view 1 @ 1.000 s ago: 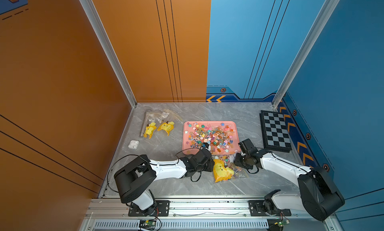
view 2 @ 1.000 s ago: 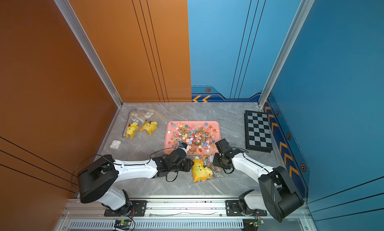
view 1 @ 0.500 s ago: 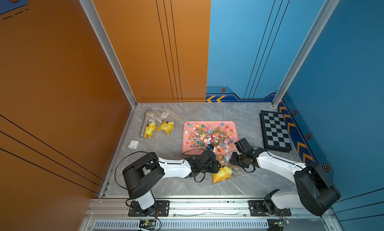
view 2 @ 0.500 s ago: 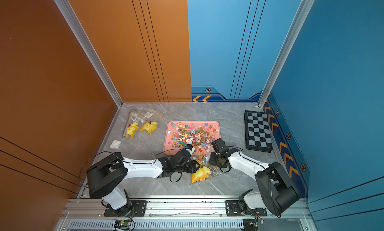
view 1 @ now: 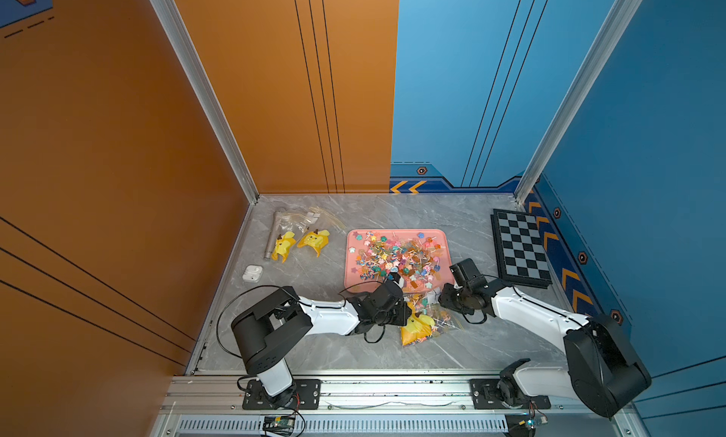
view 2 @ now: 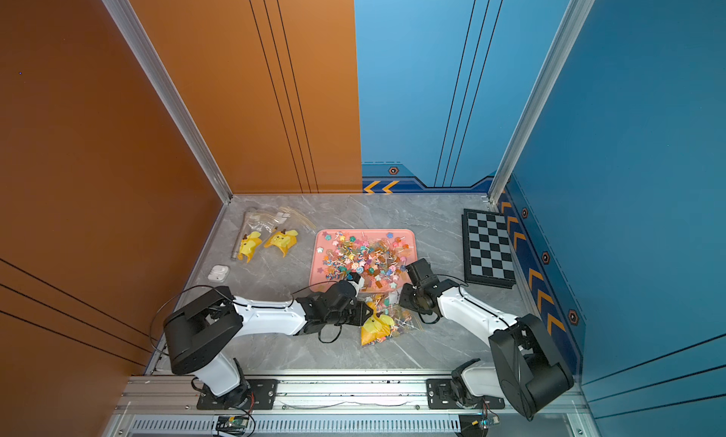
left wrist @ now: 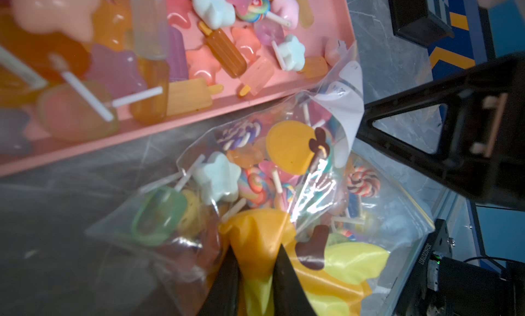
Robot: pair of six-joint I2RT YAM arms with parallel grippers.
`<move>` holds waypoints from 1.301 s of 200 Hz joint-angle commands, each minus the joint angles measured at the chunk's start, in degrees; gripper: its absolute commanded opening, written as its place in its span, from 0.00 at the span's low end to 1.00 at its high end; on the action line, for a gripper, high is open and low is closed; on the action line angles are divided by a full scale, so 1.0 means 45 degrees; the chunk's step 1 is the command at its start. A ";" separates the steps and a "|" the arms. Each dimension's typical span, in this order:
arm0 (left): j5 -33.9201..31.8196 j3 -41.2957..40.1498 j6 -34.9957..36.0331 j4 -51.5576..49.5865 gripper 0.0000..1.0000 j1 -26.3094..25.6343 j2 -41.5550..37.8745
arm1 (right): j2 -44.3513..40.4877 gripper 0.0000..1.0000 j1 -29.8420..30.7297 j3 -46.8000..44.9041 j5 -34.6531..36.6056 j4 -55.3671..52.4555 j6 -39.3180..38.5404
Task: Pour candies out of the ziploc bag
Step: Move the ziploc bag to the center of the board.
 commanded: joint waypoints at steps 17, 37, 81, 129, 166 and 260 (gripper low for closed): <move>-0.0153 -0.0516 0.0949 -0.1849 0.12 0.0701 -0.0554 | -0.0297 0.40 -0.0324 0.0210 -0.0117 -0.0499 -0.0301; 0.0006 -0.0510 0.1268 -0.2223 0.11 0.1048 -0.0715 | -0.0279 0.40 -0.0385 0.0193 -0.0145 -0.0500 -0.0319; 0.0160 -0.0470 0.1986 -0.3101 0.12 0.1775 -0.1115 | 0.0088 0.40 -0.0388 0.0124 -0.0365 -0.0485 -0.0402; -0.0382 0.0029 0.2559 -0.4236 0.13 0.1703 -0.1753 | 0.0611 0.40 -0.0055 -0.0177 -0.0641 0.0168 -0.0170; -0.0550 0.0313 0.2679 -0.4513 0.14 0.1477 -0.1717 | 0.1026 0.40 0.0560 -0.0119 -0.0994 0.0744 -0.0012; -0.1108 0.0848 0.2922 -0.5182 0.28 0.1167 -0.2629 | 0.0508 0.40 0.0998 -0.0221 -0.2371 0.2003 0.0083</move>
